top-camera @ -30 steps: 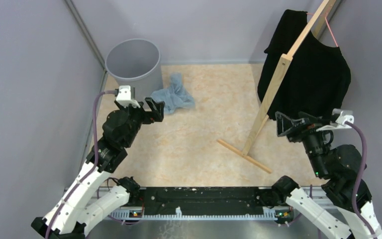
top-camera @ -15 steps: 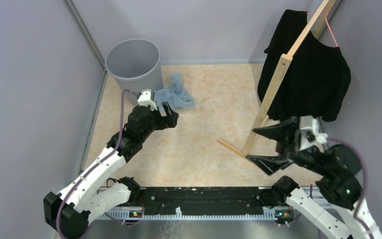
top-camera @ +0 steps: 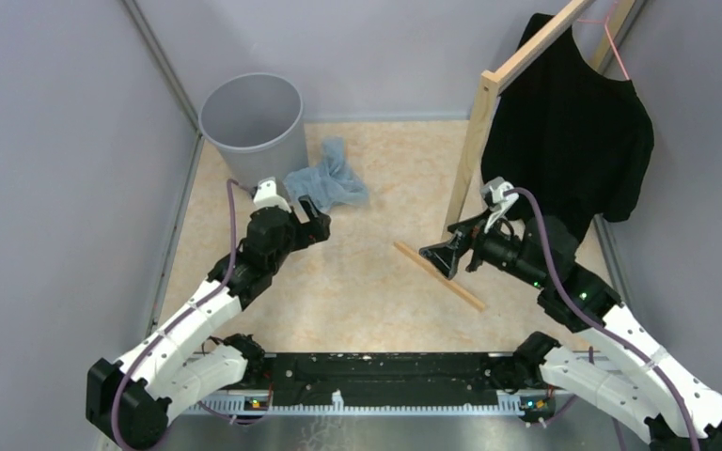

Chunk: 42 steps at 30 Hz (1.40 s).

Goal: Put the trash bags into the trash bin

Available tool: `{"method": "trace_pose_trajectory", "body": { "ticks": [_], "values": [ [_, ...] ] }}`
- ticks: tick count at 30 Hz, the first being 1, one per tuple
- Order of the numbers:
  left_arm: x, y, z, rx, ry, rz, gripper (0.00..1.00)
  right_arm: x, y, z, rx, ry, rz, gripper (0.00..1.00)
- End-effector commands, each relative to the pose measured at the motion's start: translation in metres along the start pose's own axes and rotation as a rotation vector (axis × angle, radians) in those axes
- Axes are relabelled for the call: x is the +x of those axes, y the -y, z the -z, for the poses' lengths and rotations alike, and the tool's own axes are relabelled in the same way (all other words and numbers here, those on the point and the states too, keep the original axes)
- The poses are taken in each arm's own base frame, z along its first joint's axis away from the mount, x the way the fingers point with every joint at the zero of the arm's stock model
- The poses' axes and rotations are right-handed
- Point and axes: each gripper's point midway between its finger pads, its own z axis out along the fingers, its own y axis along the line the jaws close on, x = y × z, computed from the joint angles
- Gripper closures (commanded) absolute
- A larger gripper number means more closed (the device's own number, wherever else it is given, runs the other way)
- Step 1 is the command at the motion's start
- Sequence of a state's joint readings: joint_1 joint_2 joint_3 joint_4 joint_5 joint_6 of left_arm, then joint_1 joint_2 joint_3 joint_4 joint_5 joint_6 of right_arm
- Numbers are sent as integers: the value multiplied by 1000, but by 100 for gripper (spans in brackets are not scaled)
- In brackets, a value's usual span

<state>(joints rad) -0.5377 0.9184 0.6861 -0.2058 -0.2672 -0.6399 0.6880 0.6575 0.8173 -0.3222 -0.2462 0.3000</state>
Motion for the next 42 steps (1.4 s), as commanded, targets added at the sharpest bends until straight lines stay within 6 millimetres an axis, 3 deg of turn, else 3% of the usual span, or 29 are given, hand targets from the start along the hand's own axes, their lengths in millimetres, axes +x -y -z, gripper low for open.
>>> {"method": "trace_pose_trajectory", "body": {
  "ticks": [1,4,6,10,13,19,24,31,37,42],
  "values": [
    [-21,-6,1,-28,111,38,2,1,65,4,362,74,-28,1],
    [-19,-6,-1,-24,110,21,2,0,83,17,474,120,-46,1],
    [-17,12,-4,81,94,-18,2,-4,84,24,487,141,-36,1],
    [-6,79,5,472,53,-81,2,-15,44,25,267,152,38,1],
    [2,111,11,665,12,-99,2,-16,8,27,69,151,61,1],
    [39,167,14,951,-181,-101,2,-31,-6,46,32,200,49,1],
    [65,198,-3,986,-209,-137,3,-49,-18,61,-2,268,44,1],
    [90,236,0,1190,-120,-347,2,-60,-29,79,-40,326,78,1],
    [112,267,-24,1194,-70,-492,2,-61,-28,81,-30,326,83,1],
    [136,304,-1,1316,-54,-444,2,-62,-28,85,-23,336,85,1]
  ]
}}
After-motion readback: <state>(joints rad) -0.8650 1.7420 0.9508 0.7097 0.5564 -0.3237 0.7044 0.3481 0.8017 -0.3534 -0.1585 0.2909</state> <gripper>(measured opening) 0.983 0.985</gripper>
